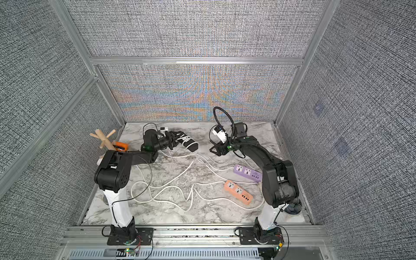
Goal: Unwrap the cord wrapped around the power strip
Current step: Unwrap the power cord from the power strip.
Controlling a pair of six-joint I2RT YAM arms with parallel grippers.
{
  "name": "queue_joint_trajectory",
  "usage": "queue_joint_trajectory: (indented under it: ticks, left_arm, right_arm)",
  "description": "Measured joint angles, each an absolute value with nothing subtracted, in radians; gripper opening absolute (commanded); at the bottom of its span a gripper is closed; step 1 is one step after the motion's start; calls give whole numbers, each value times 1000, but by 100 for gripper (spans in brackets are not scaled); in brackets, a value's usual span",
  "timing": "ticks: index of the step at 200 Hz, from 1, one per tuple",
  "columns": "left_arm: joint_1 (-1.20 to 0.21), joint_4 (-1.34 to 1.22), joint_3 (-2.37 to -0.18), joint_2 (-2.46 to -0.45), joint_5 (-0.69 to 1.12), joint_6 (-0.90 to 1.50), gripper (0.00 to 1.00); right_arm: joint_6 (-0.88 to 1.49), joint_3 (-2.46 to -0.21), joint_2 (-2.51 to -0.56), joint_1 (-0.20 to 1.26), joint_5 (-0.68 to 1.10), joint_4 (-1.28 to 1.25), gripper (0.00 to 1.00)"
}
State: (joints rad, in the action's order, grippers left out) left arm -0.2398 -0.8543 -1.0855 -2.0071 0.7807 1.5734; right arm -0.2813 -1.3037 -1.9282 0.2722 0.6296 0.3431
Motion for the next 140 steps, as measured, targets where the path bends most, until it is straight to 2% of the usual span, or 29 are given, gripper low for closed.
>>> queue_joint_trajectory:
  ticks: [22, 59, 96, 110, 140]
  left_arm:
    - [-240, -883, -1089, -2018, 781, 1603, 0]
    - [-240, -902, -1090, -2019, 781, 1630, 0]
    - [-240, -905, -1107, -2019, 781, 1642, 0]
    - [-240, -914, -1115, -2019, 781, 1654, 0]
    - [-236, -933, -1129, -2019, 782, 1686, 0]
  right_arm:
    - [-260, -1301, -1988, 296, 634, 295, 71]
    - [-216, -1349, -2097, 330, 628, 242, 81]
    - [-186, -1405, -2175, 359, 628, 227, 80]
    - [-174, -1407, -2192, 358, 632, 219, 74]
    - [-148, -1422, -2215, 352, 636, 206, 45]
